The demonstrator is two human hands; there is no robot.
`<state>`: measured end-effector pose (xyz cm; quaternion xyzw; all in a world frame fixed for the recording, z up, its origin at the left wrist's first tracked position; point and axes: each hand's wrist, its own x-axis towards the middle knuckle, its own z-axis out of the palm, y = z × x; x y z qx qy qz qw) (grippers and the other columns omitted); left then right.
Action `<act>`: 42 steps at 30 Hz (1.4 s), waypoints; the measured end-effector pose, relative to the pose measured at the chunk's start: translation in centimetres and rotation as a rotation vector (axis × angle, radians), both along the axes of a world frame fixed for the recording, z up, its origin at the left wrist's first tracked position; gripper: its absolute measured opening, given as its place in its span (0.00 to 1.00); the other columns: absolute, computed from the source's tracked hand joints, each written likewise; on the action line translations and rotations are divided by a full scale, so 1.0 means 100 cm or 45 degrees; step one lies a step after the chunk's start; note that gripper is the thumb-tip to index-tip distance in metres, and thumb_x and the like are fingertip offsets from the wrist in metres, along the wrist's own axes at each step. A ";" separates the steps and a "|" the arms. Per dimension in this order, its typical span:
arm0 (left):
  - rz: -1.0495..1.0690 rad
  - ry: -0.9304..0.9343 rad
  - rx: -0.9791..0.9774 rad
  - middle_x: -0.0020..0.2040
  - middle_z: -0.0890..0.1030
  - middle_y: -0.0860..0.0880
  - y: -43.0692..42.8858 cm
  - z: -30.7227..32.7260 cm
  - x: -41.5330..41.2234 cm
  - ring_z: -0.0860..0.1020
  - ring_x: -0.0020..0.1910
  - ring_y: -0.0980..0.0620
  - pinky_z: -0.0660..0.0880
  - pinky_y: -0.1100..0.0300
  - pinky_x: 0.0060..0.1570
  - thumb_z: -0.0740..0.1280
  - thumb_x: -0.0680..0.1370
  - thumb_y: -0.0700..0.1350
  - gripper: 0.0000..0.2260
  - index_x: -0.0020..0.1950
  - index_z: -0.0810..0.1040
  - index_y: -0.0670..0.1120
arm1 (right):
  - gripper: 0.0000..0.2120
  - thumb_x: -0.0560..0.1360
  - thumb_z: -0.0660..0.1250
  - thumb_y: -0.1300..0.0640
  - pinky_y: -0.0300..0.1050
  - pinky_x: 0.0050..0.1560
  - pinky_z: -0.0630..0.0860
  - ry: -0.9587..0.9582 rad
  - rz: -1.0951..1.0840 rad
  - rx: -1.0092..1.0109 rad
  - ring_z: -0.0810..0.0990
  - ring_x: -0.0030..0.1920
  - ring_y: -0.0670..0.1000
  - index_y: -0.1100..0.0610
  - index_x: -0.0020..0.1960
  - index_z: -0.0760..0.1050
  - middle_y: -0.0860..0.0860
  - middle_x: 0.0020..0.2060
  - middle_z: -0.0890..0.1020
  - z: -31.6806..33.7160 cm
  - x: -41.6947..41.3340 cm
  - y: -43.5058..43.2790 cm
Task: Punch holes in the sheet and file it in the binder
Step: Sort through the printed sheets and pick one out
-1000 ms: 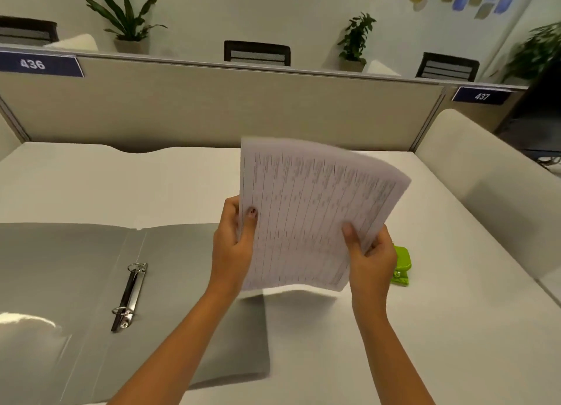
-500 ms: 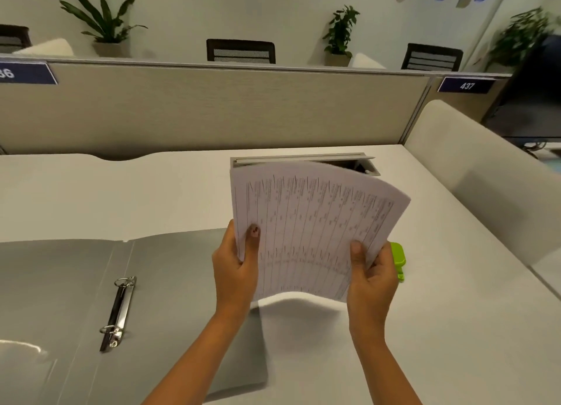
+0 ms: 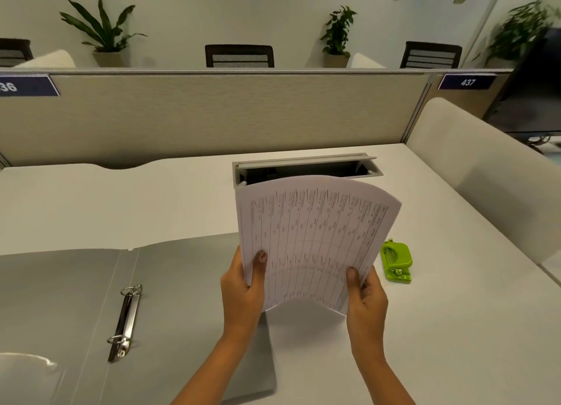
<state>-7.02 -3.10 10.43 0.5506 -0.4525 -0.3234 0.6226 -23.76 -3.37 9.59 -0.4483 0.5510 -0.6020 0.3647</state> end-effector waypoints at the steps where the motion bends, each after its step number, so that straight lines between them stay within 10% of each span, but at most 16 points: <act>1: -0.017 -0.035 0.029 0.53 0.79 0.68 0.000 -0.005 0.001 0.79 0.54 0.64 0.81 0.58 0.46 0.60 0.70 0.71 0.23 0.60 0.72 0.61 | 0.10 0.76 0.58 0.50 0.26 0.45 0.76 0.020 0.009 0.026 0.78 0.51 0.36 0.41 0.55 0.71 0.42 0.54 0.79 -0.006 0.000 0.001; 6: -0.038 -0.124 0.054 0.54 0.79 0.61 0.000 -0.011 0.007 0.78 0.52 0.66 0.80 0.59 0.51 0.61 0.76 0.51 0.20 0.65 0.74 0.44 | 0.08 0.78 0.60 0.56 0.26 0.43 0.76 0.118 0.022 0.124 0.79 0.51 0.43 0.48 0.55 0.73 0.47 0.52 0.80 -0.021 -0.005 0.007; 14: 0.025 0.039 0.137 0.48 0.83 0.59 -0.004 0.002 0.032 0.81 0.48 0.62 0.80 0.65 0.45 0.63 0.75 0.52 0.11 0.56 0.77 0.54 | 0.06 0.76 0.64 0.55 0.35 0.39 0.80 0.210 0.182 0.331 0.83 0.43 0.41 0.55 0.50 0.77 0.48 0.45 0.85 -0.020 -0.016 0.008; 24: 0.228 0.643 0.172 0.52 0.84 0.52 0.001 0.004 0.023 0.82 0.50 0.50 0.79 0.52 0.49 0.64 0.78 0.43 0.08 0.56 0.78 0.50 | 0.21 0.72 0.65 0.64 0.47 0.52 0.81 -1.284 0.363 0.490 0.81 0.58 0.56 0.58 0.65 0.72 0.58 0.59 0.81 -0.003 0.012 0.015; 32: 0.023 0.922 0.166 0.58 0.82 0.44 0.007 0.003 0.023 0.82 0.52 0.49 0.80 0.54 0.50 0.62 0.79 0.40 0.13 0.62 0.76 0.42 | 0.16 0.76 0.64 0.67 0.46 0.44 0.80 -0.614 0.139 0.458 0.82 0.53 0.54 0.54 0.60 0.75 0.53 0.54 0.83 -0.006 0.010 0.007; 37: -0.093 1.278 0.181 0.58 0.81 0.44 -0.012 0.005 0.076 0.83 0.49 0.46 0.82 0.49 0.42 0.55 0.80 0.56 0.22 0.69 0.71 0.44 | 0.11 0.76 0.64 0.65 0.51 0.48 0.80 -0.167 0.203 0.386 0.83 0.50 0.53 0.50 0.52 0.77 0.52 0.51 0.84 0.002 -0.032 -0.010; 42: -0.494 0.642 0.566 0.59 0.81 0.44 -0.018 0.013 0.100 0.80 0.57 0.43 0.77 0.45 0.53 0.52 0.78 0.64 0.27 0.66 0.75 0.48 | 0.11 0.76 0.65 0.62 0.50 0.51 0.80 -0.017 0.321 0.376 0.83 0.51 0.50 0.52 0.55 0.78 0.49 0.50 0.84 0.009 -0.060 -0.024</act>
